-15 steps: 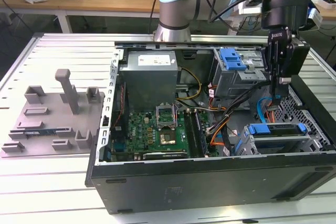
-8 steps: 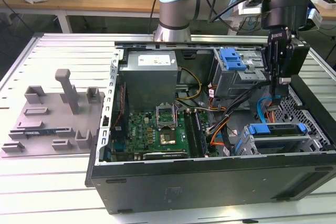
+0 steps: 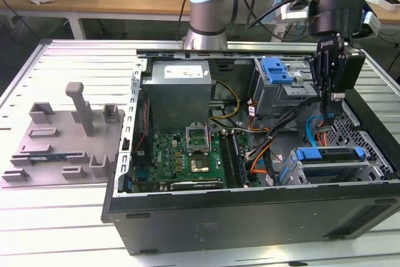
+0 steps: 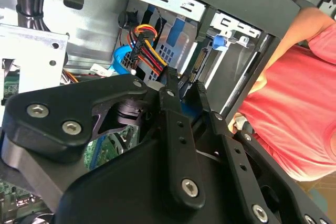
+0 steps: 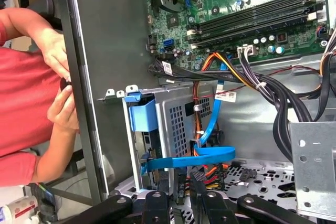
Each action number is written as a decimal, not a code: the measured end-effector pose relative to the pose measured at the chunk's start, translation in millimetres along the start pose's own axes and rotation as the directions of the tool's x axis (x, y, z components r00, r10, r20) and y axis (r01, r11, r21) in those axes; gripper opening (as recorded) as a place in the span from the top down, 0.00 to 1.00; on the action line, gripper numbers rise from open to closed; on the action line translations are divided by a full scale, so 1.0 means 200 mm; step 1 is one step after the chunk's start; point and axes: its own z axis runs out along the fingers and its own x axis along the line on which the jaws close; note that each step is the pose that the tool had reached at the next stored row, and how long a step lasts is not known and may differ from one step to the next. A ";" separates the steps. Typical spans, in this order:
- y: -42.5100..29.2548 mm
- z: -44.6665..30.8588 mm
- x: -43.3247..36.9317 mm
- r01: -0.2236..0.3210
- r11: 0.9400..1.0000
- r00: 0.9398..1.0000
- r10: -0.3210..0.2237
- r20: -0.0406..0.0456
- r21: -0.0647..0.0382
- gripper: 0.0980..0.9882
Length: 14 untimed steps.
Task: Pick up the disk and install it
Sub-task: 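Insert the first disk wire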
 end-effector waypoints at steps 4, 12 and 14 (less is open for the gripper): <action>0.001 0.003 -0.004 0.000 1.000 1.000 0.000 -0.007 0.001 0.78; 0.001 0.005 -0.005 0.000 1.000 1.000 0.000 -0.007 0.001 0.78; 0.001 0.006 -0.007 0.000 1.000 1.000 0.000 -0.007 0.001 0.78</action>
